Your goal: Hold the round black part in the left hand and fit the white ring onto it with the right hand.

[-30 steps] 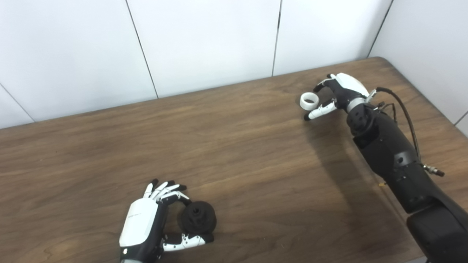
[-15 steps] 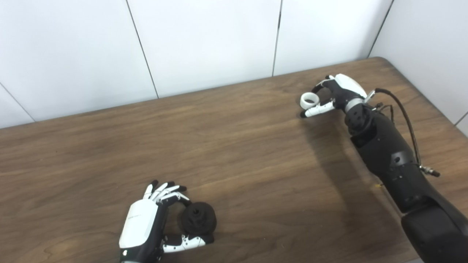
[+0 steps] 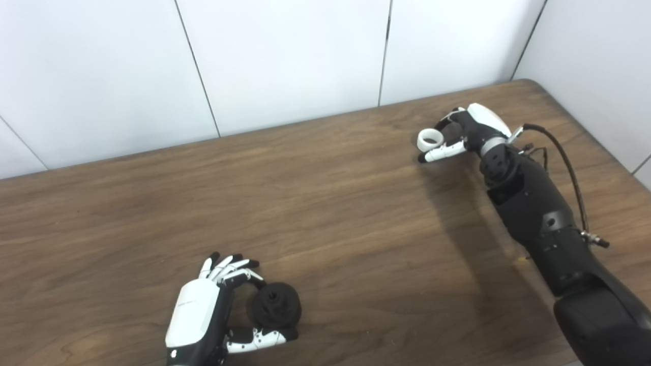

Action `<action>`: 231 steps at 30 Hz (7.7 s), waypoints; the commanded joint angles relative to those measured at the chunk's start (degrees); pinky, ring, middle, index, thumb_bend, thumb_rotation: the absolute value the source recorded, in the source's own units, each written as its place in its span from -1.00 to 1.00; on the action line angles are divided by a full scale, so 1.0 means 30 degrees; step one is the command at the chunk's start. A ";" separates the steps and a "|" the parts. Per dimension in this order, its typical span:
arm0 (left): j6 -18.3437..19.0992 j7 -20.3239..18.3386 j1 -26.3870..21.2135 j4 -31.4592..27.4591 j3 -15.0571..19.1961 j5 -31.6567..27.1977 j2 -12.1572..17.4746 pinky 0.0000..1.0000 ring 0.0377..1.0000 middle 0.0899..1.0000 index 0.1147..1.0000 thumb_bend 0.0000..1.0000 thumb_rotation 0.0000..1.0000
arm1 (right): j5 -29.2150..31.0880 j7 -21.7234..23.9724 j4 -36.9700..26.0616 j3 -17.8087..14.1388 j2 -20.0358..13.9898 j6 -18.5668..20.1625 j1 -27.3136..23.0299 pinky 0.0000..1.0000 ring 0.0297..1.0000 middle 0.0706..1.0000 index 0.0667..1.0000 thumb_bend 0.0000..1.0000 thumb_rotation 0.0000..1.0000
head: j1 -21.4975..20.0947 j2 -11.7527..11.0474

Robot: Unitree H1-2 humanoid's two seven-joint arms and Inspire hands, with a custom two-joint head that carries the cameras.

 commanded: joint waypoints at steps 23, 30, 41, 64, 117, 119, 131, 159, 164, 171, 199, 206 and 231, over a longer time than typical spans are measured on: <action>0.0415 -0.0832 0.0398 -0.0413 -0.0180 0.0203 -0.0136 1.00 0.74 0.52 -0.16 0.05 -0.90 | 0.0104 -0.1359 0.0316 0.0309 -0.0524 -0.0338 -0.1089 1.00 1.00 0.82 0.21 0.61 -0.57 | 0.0107 0.0106; 0.0619 -0.1123 0.0483 -0.0651 -0.0161 0.0322 -0.0217 1.00 0.75 0.52 -0.16 0.05 -0.90 | 0.0470 -0.2949 0.0439 0.0371 -0.0538 -0.1077 -0.0799 1.00 0.98 0.72 -0.10 0.05 -0.73 | 0.0178 0.0199; 0.0876 -0.1189 0.0476 -0.0820 -0.0255 0.0417 -0.0284 1.00 0.74 0.51 -0.17 0.05 -0.90 | 0.0545 -0.3125 0.0383 0.1092 -0.0922 -0.1165 -0.0436 1.00 0.99 0.70 -0.10 0.04 -0.74 | 0.0213 0.0225; 0.1268 -0.1269 0.0234 -0.0551 -0.0839 0.1365 -0.1117 1.00 0.75 0.52 -0.16 0.05 -0.90 | 0.1429 0.0945 -0.8449 0.1982 -0.1503 -0.0661 0.1174 1.00 0.94 0.70 -0.10 0.05 -0.73 | 0.1876 0.0245; 0.3204 -0.1325 -0.0835 -0.0182 -0.2433 0.2989 -0.2760 1.00 0.77 0.52 -0.17 0.05 -0.90 | -0.1163 0.9503 -1.9309 0.5827 0.2621 -0.3133 0.5221 1.00 0.99 0.67 -0.11 0.04 -0.73 | 0.5743 0.2219; 0.3232 -0.1330 -0.0837 -0.0216 -0.2471 0.3035 -0.2791 1.00 0.76 0.51 -0.17 0.05 -0.90 | -0.1168 0.9424 -1.9118 0.5796 0.2660 -0.3226 0.5197 1.00 1.00 0.67 -0.11 0.04 -0.73 | 0.5782 0.2234; 0.3597 -0.1471 -0.0798 -0.0509 -0.2730 0.3232 -0.2896 1.00 0.76 0.50 -0.17 0.05 -0.90 | -0.1712 0.9009 -1.8017 0.5757 0.2884 -0.3707 0.4979 1.00 1.00 0.69 -0.11 0.05 -0.73 | 0.5859 0.2411; 0.3989 -0.1777 -0.0948 -0.0525 -0.2923 0.3668 -0.3195 1.00 0.77 0.52 -0.17 0.05 -0.90 | -0.2279 0.8543 -1.7372 0.5814 0.2933 -0.5078 0.5432 1.00 0.97 0.67 -0.11 0.05 -0.73 | 0.6347 0.2489; 0.3990 -0.1739 -0.0936 -0.0484 -0.2931 0.3715 -0.3251 1.00 0.76 0.51 -0.17 0.05 -0.90 | -0.2270 0.8531 -1.7376 0.5816 0.3005 -0.5052 0.5447 1.00 0.98 0.67 -0.11 0.05 -0.73 | 0.6448 0.2520; 0.4069 -0.1812 -0.0885 -0.0567 -0.2922 0.3708 -0.3370 1.00 0.76 0.51 -0.17 0.05 -0.90 | -0.2267 0.8564 -1.7264 0.5783 0.2968 -0.5028 0.5434 1.00 0.97 0.67 -0.11 0.05 -0.73 | 0.6519 0.2575; 0.4435 -0.2073 -0.0780 -0.0930 -0.3121 0.3977 -0.3502 1.00 0.76 0.51 -0.17 0.05 -0.90 | -0.2319 0.8486 -1.6827 0.5756 0.2950 -0.5033 0.5375 1.00 0.97 0.67 -0.11 0.05 -0.73 | 0.6764 0.2906; 0.4394 -0.2027 -0.0755 -0.0980 -0.3111 0.3903 -0.3488 1.00 0.75 0.50 -0.17 0.05 -0.90 | -0.2246 0.8514 -1.6776 0.5728 0.2955 -0.5005 0.5342 1.00 0.97 0.67 -0.11 0.05 -0.73 | 0.6757 0.3006; 0.4462 -0.2337 -0.0742 -0.1198 -0.3101 0.3961 -0.3509 1.00 0.76 0.51 -0.17 0.05 -0.90 | -0.2732 0.8675 -1.6903 0.5705 0.2814 -0.5006 0.5153 1.00 0.98 0.72 0.12 0.99 -0.42 | 0.6749 0.3150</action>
